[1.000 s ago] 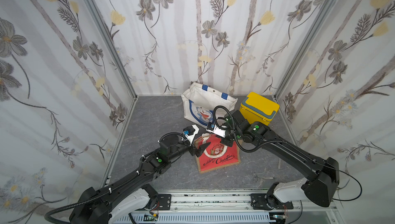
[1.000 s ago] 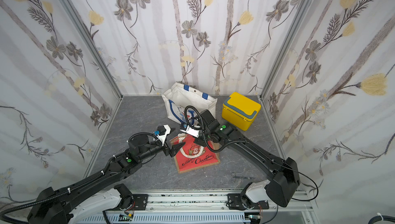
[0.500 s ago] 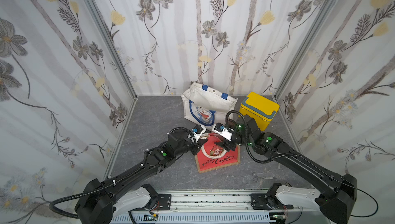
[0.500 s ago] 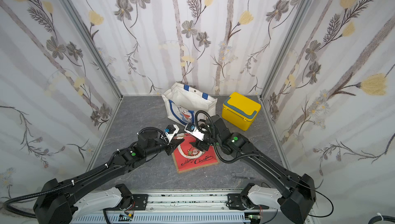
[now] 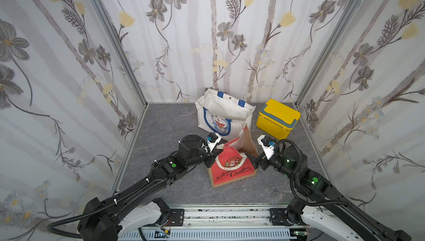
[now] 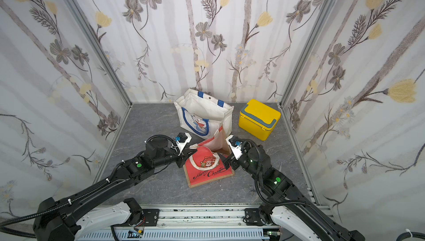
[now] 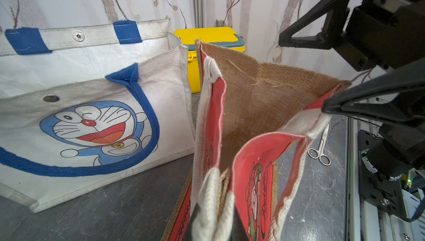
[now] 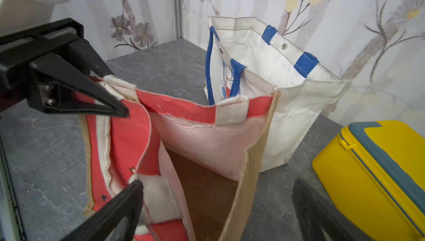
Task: Put away the canvas bag
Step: Press the canvas bag at the center of the board.
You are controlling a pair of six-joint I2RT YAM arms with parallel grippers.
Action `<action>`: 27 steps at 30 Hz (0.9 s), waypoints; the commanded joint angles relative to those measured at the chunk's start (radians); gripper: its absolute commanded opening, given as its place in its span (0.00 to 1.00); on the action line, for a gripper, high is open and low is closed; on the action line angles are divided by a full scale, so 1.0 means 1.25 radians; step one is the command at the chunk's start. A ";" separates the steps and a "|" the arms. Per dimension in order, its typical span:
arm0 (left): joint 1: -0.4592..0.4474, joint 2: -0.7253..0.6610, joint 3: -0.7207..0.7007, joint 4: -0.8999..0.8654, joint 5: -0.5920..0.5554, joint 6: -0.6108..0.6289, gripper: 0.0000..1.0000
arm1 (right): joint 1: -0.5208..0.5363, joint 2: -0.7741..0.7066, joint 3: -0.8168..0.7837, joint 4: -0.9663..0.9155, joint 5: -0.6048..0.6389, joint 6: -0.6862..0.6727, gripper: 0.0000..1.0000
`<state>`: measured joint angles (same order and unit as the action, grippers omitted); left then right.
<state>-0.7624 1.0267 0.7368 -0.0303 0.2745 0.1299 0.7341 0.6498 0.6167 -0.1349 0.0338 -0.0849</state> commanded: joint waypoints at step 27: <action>0.074 -0.077 0.060 -0.272 0.076 0.078 0.23 | 0.001 0.075 -0.304 0.592 -0.229 -0.044 0.66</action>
<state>-0.6720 0.9203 0.7948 -0.3477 0.3347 0.1955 0.7319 0.7158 0.2214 0.4850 -0.2291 -0.0639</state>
